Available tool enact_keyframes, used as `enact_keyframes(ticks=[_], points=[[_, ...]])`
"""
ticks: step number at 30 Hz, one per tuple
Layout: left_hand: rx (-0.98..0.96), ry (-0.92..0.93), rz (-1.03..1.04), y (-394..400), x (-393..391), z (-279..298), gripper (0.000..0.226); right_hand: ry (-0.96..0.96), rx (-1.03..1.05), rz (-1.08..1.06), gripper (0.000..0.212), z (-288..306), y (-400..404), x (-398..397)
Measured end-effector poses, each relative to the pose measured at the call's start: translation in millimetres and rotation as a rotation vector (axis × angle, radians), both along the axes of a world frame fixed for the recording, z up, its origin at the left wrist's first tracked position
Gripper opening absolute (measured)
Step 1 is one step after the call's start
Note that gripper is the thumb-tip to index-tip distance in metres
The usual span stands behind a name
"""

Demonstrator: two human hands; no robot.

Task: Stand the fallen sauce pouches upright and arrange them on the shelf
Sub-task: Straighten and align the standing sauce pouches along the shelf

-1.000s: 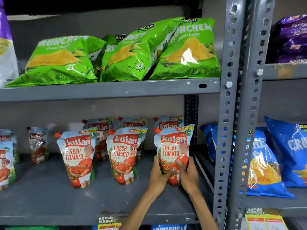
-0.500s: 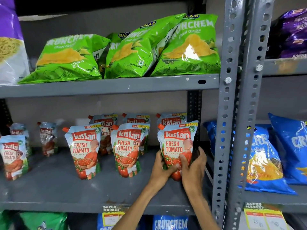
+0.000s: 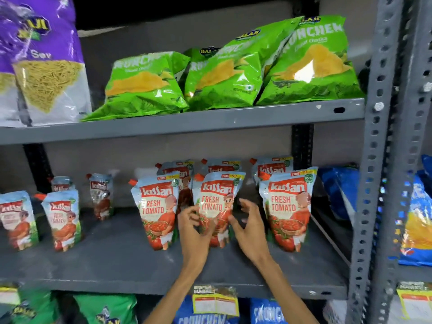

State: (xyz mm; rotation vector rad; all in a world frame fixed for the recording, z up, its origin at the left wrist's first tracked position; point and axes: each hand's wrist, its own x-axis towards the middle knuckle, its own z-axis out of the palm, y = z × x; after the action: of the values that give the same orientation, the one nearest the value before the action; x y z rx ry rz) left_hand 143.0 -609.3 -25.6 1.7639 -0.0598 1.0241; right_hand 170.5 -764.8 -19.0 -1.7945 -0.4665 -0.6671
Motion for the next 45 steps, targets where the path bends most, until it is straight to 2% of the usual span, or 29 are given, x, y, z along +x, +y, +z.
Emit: enact_keyframes(ticks=[2, 5, 8, 11, 14, 20, 29, 33, 36, 38, 40, 43, 45], points=[[0.040, 0.111, -0.022, 16.2, 12.7, -12.8, 0.068, 0.172, 0.003, 0.130, 0.057, -12.1, 16.5, 10.2], [-0.015, 0.237, -0.318, 27.8, 29.6, -18.0, 0.076, 0.291, 0.006, 0.266, 0.060, -19.9, 25.4, 20.7], [-0.018, 0.287, -0.433, 36.8, 38.2, -17.8, 0.071, 0.299, -0.004, 0.293, 0.068, -20.1, 27.5, 24.6], [-0.068, 0.283, -0.475, 40.0, 39.7, -21.7, 0.069, 0.240, -0.046, 0.236, 0.063, -21.1, 29.3, 17.5], [-0.080, 0.274, -0.530, 37.3, 36.2, -23.4, 0.076, 0.207, -0.036, 0.183, 0.060, -23.4, 26.3, 8.4], [-0.088, 0.280, -0.556, 22.3, 31.3, -19.9, 0.077, 0.198, 0.043, 0.125, 0.054, -31.1, 20.7, 7.8], [-0.083, 0.292, -0.468, 18.3, 30.0, -20.9, 0.062, 0.241, 0.010, 0.139, 0.056, -31.8, 16.7, 13.9], [-0.011, 0.296, -0.472, 20.1, 31.3, -13.3, 0.067, 0.240, 0.048, 0.102, 0.069, -22.3, 17.3, 12.6], [-0.023, 0.281, -0.427, 28.6, 5.1, -16.2, 0.079, 0.125, 0.029, -0.114, 0.083, -18.1, 24.6, -8.5], [-0.026, 0.233, -0.373, 34.6, -8.8, -17.4, 0.081, -0.020, 0.064, -0.275, 0.073, -18.0, 25.9, -19.7], [-0.025, 0.163, -0.314, 48.2, -20.4, -10.4, 0.067, -0.141, 0.112, -0.301, 0.051, -10.3, 37.7, -31.4], [-0.093, 0.020, -0.168, 78.4, -34.2, 1.8, 0.039, -0.174, 0.073, -0.179, 0.025, 2.3, 74.4, -38.1], [-0.149, -0.031, -0.052, 104.7, -36.5, 3.5, 0.038, -0.144, 0.034, -0.062, 0.019, 8.2, 105.2, -38.0]])
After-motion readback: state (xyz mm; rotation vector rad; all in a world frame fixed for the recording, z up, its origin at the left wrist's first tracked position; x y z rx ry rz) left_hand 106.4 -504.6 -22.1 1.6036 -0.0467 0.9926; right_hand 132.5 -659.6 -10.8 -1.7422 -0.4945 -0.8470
